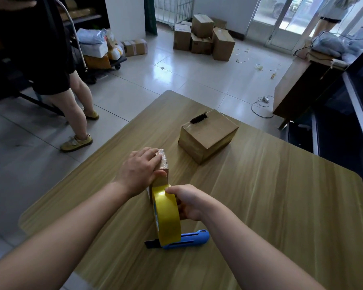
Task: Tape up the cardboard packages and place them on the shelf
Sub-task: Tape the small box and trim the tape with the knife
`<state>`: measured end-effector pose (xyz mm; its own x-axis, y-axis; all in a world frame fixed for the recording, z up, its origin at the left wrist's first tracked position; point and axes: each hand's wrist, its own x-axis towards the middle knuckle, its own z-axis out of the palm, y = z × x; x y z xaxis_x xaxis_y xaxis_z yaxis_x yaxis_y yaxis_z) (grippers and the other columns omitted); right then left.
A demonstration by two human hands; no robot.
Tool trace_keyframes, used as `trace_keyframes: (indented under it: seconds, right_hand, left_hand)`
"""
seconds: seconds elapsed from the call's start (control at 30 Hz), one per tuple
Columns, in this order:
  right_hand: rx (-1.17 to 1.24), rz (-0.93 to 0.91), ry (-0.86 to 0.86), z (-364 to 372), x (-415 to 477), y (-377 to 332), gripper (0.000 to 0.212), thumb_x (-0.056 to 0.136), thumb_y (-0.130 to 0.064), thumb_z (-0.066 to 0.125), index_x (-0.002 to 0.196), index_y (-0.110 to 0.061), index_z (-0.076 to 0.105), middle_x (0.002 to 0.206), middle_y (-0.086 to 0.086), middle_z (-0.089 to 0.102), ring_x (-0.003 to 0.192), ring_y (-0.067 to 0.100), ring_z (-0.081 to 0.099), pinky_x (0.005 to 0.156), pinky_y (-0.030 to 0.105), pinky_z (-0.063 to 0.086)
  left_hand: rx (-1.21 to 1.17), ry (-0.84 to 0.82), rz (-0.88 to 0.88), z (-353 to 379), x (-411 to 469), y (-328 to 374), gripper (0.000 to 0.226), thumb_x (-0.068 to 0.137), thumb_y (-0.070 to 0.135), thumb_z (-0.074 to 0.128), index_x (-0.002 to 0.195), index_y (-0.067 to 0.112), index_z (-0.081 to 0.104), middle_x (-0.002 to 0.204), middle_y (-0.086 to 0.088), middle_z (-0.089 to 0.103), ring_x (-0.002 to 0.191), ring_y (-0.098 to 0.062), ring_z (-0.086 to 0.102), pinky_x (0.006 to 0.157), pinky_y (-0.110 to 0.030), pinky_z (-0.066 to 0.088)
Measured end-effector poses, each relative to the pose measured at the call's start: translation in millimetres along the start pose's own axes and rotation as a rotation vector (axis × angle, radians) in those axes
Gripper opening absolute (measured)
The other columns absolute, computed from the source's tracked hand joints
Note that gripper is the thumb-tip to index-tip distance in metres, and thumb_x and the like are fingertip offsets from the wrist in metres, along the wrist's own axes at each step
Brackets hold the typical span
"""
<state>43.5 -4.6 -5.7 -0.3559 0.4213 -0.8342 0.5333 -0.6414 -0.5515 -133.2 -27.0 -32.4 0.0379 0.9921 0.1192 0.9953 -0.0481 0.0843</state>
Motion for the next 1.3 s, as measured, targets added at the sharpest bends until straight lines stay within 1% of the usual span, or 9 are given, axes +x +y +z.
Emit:
trace_keyframes:
  seconds: [0.13, 0.23, 0.33, 0.5, 0.63, 0.9, 1.03, 1.17, 1.3]
  right_hand:
    - [0.017, 0.035, -0.012, 0.0, 2.8, 6.5, 0.030, 0.100, -0.029, 0.053, 0.117, -0.005, 0.050, 0.109, 0.016, 0.063, 0.098, 0.030, 0.063, 0.080, 0.040, 0.052]
    - [0.018, 0.043, -0.017, 0.2, 5.6, 8.9, 0.042, 0.099, -0.031, 0.054, 0.130, -0.002, 0.047, 0.113, 0.017, 0.062, 0.101, 0.031, 0.063, 0.084, 0.042, 0.053]
    - [0.048, 0.032, -0.027, 0.4, 6.1, 8.4, 0.036, 0.101, -0.029, 0.051, 0.125, -0.002, 0.050, 0.106, 0.016, 0.063, 0.095, 0.030, 0.063, 0.080, 0.041, 0.053]
    - [0.045, 0.035, -0.022, -1.3, 9.3, 11.1, 0.031, 0.101, -0.029, 0.051, 0.119, -0.004, 0.052, 0.107, 0.016, 0.063, 0.096, 0.030, 0.064, 0.081, 0.041, 0.052]
    - [0.057, 0.030, -0.028, -2.9, 10.1, 12.5, 0.027, 0.101, -0.028, 0.051, 0.116, -0.005, 0.052, 0.106, 0.016, 0.064, 0.094, 0.029, 0.064, 0.079, 0.040, 0.053]
    - [0.060, 0.007, -0.069, -0.7, 14.4, 15.1, 0.041, 0.099, -0.030, 0.053, 0.131, -0.004, 0.049, 0.116, 0.018, 0.064, 0.104, 0.032, 0.065, 0.096, 0.046, 0.051]
    - [0.046, -0.009, -0.083, -0.8, 17.7, 18.3, 0.040, 0.099, -0.031, 0.054, 0.129, -0.004, 0.050, 0.115, 0.017, 0.064, 0.106, 0.032, 0.064, 0.098, 0.046, 0.050]
    - [-0.278, -0.059, 0.023, -9.2, 15.3, 20.5, 0.041, 0.099, -0.046, 0.049, 0.118, -0.011, 0.061, 0.110, 0.008, 0.067, 0.106, 0.024, 0.061, 0.097, 0.044, 0.049]
    - [-0.363, -0.097, 0.126, -26.4, 16.6, 28.1, 0.040, 0.103, -0.034, 0.036, 0.103, -0.011, 0.068, 0.101, 0.009, 0.068, 0.094, 0.021, 0.063, 0.085, 0.037, 0.051]
  left_hand:
    - [0.037, -0.001, 0.006, -1.5, -9.1, 4.0, 0.061, 0.085, 0.056, 0.037, 0.113, 0.012, 0.069, 0.108, -0.012, 0.066, 0.101, -0.033, 0.063, 0.072, -0.044, 0.053]
    - [-0.031, -0.001, -0.012, 0.6, -12.2, 7.9, 0.059, 0.088, 0.053, 0.034, 0.121, 0.014, 0.066, 0.116, -0.012, 0.064, 0.109, -0.034, 0.060, 0.082, -0.046, 0.051]
    - [-0.194, 0.068, -0.100, 4.4, -20.3, 10.8, 0.057, 0.091, 0.047, 0.032, 0.130, 0.016, 0.059, 0.128, -0.010, 0.057, 0.119, -0.032, 0.053, 0.091, -0.049, 0.046]
    - [-0.507, 0.332, -0.442, 10.5, -38.8, 22.9, 0.014, 0.095, 0.024, 0.050, 0.096, 0.012, 0.056, 0.090, -0.002, 0.055, 0.082, -0.021, 0.050, 0.070, -0.036, 0.045]
    - [-0.778, 0.134, -0.708, 15.3, -54.7, 37.6, 0.025, 0.097, 0.039, 0.048, 0.088, 0.016, 0.052, 0.072, -0.004, 0.060, 0.063, -0.025, 0.059, 0.059, -0.046, 0.052]
    - [-1.262, -0.283, -0.993, 9.3, -53.2, 56.6, 0.044, 0.092, 0.048, 0.055, 0.120, 0.016, 0.046, 0.106, -0.013, 0.062, 0.087, -0.031, 0.067, 0.066, -0.041, 0.059]
    - [-1.369, -0.317, -1.028, 8.6, -49.5, 56.9, 0.041, 0.095, 0.037, 0.055, 0.130, 0.018, 0.043, 0.108, -0.012, 0.060, 0.095, -0.031, 0.062, 0.080, -0.046, 0.055]
    - [-1.383, -0.302, -1.044, 11.7, -49.0, 55.5, 0.041, 0.096, 0.033, 0.054, 0.135, 0.029, 0.041, 0.108, -0.011, 0.059, 0.094, -0.032, 0.062, 0.075, -0.045, 0.055]
    - [-1.401, -0.324, -1.049, 9.7, -48.1, 52.9, 0.047, 0.098, 0.030, 0.051, 0.141, 0.037, 0.035, 0.107, -0.017, 0.058, 0.086, -0.032, 0.062, 0.063, -0.039, 0.054]
